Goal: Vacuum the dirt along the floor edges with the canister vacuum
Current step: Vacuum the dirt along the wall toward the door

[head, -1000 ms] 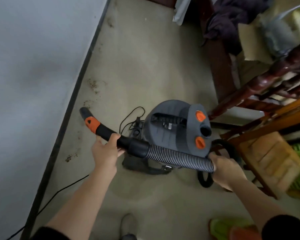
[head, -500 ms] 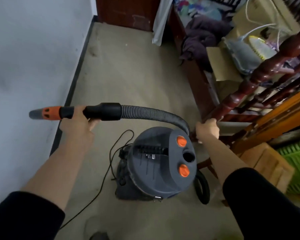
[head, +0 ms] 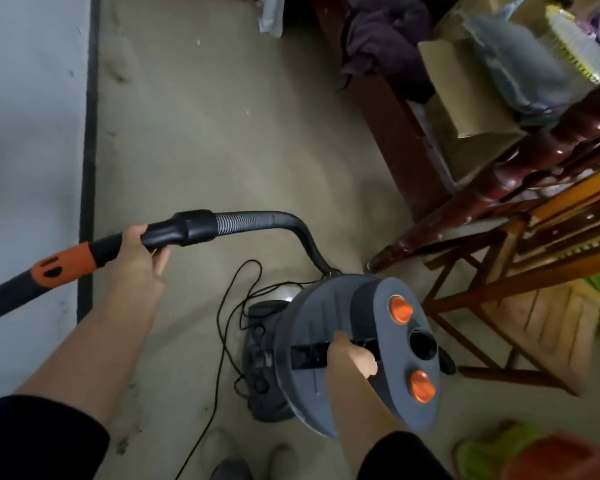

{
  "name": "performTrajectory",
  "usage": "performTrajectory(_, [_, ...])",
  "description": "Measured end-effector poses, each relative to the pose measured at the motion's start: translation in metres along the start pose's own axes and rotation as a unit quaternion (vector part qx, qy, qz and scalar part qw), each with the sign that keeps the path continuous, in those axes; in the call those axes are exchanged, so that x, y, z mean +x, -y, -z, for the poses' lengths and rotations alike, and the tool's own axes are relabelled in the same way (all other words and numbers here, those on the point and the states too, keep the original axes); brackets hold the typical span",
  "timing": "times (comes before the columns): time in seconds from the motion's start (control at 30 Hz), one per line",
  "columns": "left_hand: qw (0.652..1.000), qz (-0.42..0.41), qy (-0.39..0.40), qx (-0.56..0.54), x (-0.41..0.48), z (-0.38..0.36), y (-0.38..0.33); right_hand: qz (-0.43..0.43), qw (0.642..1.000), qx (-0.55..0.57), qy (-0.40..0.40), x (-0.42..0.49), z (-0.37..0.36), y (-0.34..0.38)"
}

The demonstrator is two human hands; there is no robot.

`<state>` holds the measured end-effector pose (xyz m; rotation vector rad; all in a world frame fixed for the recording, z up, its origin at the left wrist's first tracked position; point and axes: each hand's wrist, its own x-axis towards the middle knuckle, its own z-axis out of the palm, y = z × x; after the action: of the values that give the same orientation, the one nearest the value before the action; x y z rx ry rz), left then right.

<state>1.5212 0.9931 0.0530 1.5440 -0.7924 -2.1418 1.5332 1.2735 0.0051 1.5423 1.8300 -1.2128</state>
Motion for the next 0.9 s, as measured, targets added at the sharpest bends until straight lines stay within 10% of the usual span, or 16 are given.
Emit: performTrajectory(0.9, [0.999, 0.009, -0.018, -0.024, -0.021, 0.067, 0.052, 0.263, 0.928, -0.264, 0.016, 0.057, 0.147, -0.071])
